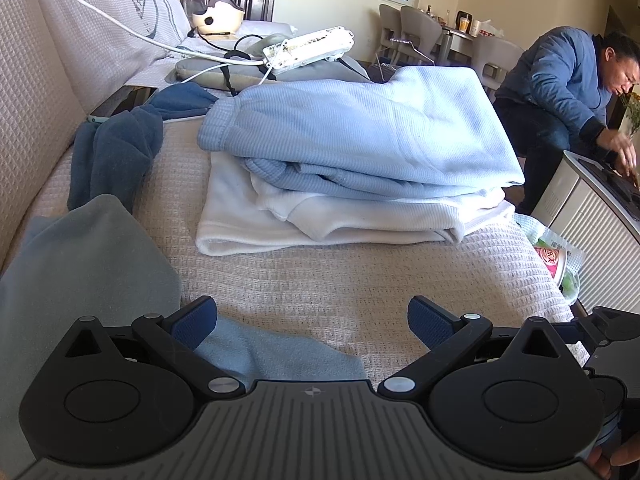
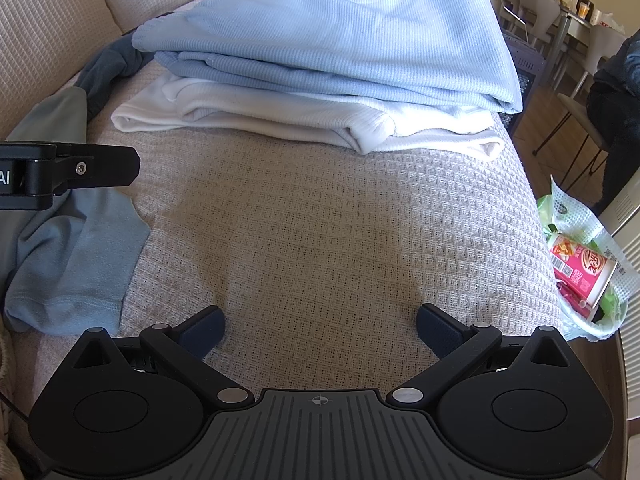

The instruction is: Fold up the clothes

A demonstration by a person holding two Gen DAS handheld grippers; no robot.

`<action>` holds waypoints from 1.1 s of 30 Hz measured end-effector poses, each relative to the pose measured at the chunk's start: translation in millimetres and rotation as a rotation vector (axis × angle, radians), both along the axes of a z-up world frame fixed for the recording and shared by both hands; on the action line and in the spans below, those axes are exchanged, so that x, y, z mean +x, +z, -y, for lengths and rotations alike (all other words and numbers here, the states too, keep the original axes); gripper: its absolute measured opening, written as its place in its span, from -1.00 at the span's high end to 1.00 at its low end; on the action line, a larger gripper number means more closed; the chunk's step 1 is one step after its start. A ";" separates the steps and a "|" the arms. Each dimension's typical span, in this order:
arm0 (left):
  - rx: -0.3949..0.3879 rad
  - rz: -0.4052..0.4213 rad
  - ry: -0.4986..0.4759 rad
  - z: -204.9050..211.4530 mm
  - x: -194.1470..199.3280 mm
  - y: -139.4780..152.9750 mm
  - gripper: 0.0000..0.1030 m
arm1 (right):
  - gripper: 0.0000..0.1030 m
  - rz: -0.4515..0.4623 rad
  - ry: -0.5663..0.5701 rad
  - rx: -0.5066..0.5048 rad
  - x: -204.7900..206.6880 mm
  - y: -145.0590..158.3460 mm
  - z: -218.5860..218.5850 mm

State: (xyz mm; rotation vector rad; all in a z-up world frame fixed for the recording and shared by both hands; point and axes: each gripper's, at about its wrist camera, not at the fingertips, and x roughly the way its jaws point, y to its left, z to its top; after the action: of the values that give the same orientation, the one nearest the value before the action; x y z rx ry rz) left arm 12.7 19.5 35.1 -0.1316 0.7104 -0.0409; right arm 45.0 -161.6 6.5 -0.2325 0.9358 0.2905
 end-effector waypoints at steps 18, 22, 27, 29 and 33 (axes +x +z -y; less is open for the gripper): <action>0.002 -0.005 -0.003 0.5 0.4 -0.9 -0.98 | -1.00 0.001 0.001 -0.002 0.0 -0.6 -0.4; 0.007 -0.008 0.000 0.5 1.0 -1.9 -0.98 | -1.00 0.001 0.001 -0.002 0.1 -0.6 -0.4; 0.044 -0.020 0.010 3.0 2.9 -3.9 -0.98 | -1.00 0.002 0.002 -0.003 0.6 -0.7 -0.5; 0.066 -0.025 0.018 4.0 3.4 -5.1 -0.98 | -1.00 0.002 0.002 -0.004 0.8 -0.6 -0.5; 0.116 -0.032 0.038 6.3 3.9 -7.6 -0.98 | -1.00 0.002 0.003 -0.004 1.1 -0.7 0.3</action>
State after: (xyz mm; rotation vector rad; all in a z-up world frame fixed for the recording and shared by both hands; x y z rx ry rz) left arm 16.7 13.3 27.6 -0.0349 0.7406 0.0392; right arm 46.0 -161.9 5.7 -0.2380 0.9338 0.2905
